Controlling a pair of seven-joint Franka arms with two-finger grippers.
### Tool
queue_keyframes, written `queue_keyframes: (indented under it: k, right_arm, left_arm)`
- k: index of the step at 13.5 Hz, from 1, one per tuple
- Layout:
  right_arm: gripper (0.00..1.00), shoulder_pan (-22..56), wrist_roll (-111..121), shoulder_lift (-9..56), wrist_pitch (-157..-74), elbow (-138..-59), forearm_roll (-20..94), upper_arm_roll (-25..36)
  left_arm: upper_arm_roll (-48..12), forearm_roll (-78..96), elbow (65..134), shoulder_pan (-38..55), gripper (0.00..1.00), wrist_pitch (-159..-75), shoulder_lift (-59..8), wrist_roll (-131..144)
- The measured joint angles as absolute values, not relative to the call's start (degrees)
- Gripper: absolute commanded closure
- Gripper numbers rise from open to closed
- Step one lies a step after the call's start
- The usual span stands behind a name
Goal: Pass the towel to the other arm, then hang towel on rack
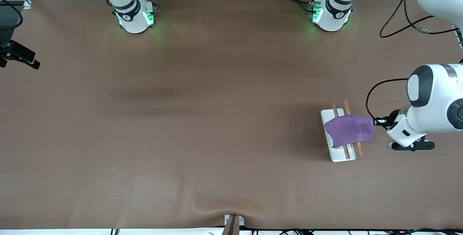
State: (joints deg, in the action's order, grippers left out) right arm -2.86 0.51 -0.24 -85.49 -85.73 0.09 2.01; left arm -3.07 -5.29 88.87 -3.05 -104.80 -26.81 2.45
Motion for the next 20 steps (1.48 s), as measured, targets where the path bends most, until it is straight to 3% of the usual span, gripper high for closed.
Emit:
queue_keyframes:
  k: [14, 20]
  right_arm:
    - [0.0, -2.86, 0.51, 0.07, -85.93, -85.72, 0.1, 1.9]
    - [0.0, -2.86, 0.51, 0.08, -85.94, -85.72, 0.09, 1.91]
  left_arm:
    - [-3.77, -3.09, 81.38, -4.12, 0.0, -101.97, -15.6, 2.2]
    - [-9.06, -3.03, 81.23, -3.75, 0.0, -96.21, -8.97, 11.32]
